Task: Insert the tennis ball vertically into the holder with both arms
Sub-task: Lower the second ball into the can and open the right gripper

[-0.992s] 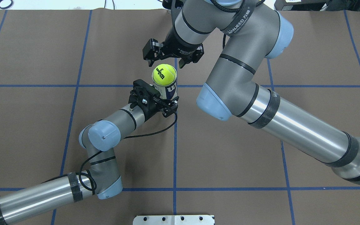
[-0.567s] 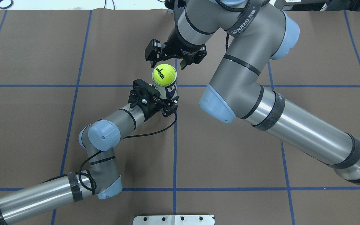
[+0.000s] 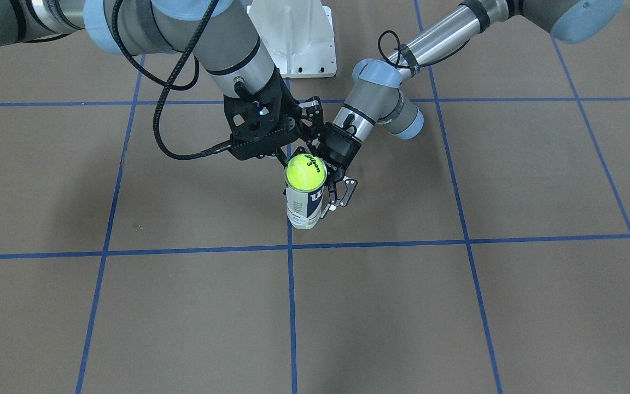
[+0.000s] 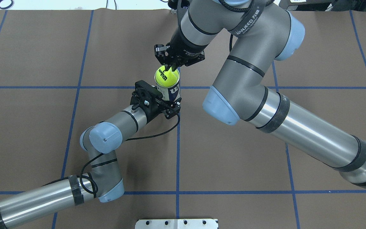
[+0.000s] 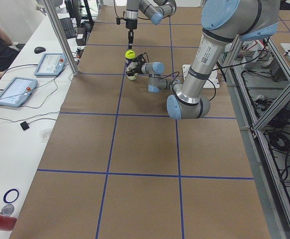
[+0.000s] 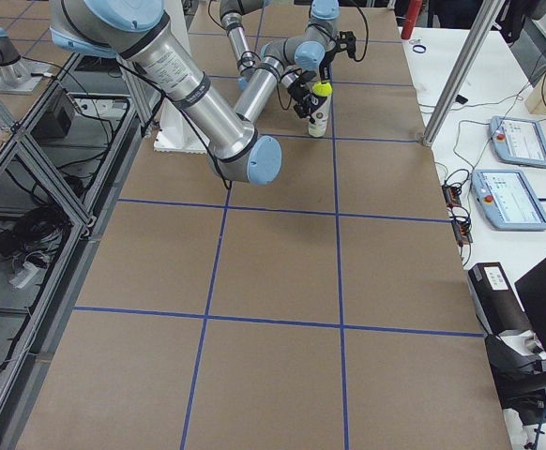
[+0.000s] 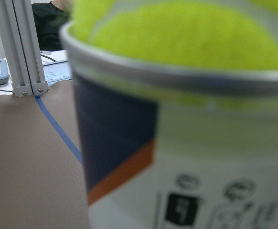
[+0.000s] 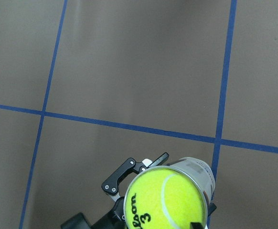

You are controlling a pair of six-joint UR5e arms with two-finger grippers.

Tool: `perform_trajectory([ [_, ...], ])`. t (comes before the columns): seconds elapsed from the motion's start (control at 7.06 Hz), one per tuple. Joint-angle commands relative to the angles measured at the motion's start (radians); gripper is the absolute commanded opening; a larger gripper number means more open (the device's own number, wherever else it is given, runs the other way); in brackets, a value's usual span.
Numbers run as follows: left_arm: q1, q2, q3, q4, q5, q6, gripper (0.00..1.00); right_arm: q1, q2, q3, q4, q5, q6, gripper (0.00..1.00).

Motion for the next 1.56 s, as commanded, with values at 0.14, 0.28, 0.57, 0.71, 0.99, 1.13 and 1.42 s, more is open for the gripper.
perform_trajectory([
  [0.14, -0.002, 0.003, 0.0, 0.0, 0.0, 0.0, 0.99, 0.001, 0.001, -0.001, 0.003, -0.002, -0.001, 0.0],
  [0.28, -0.002, 0.003, 0.0, 0.0, 0.0, 0.0, 0.99, 0.0, 0.001, -0.002, 0.003, -0.002, -0.001, 0.0],
  [0.57, -0.002, 0.003, 0.0, 0.0, 0.0, 0.0, 0.99, -0.006, 0.001, -0.033, 0.005, -0.005, -0.005, 0.0],
  [0.71, -0.002, 0.003, 0.002, 0.0, 0.0, 0.0, 0.99, -0.02, 0.0, -0.042, 0.006, -0.021, -0.01, 0.0],
  [0.99, -0.002, 0.005, 0.0, 0.0, 0.0, 0.0, 0.99, -0.023, 0.001, -0.045, 0.006, -0.031, -0.011, 0.0],
  [1.13, -0.002, 0.003, 0.0, 0.0, 0.0, 0.0, 0.99, -0.023, 0.005, -0.045, 0.008, -0.029, -0.013, 0.0],
  [1.42, -0.002, 0.003, 0.0, 0.0, 0.0, 0.002, 0.99, -0.021, 0.005, -0.042, 0.009, -0.029, -0.014, 0.0],
])
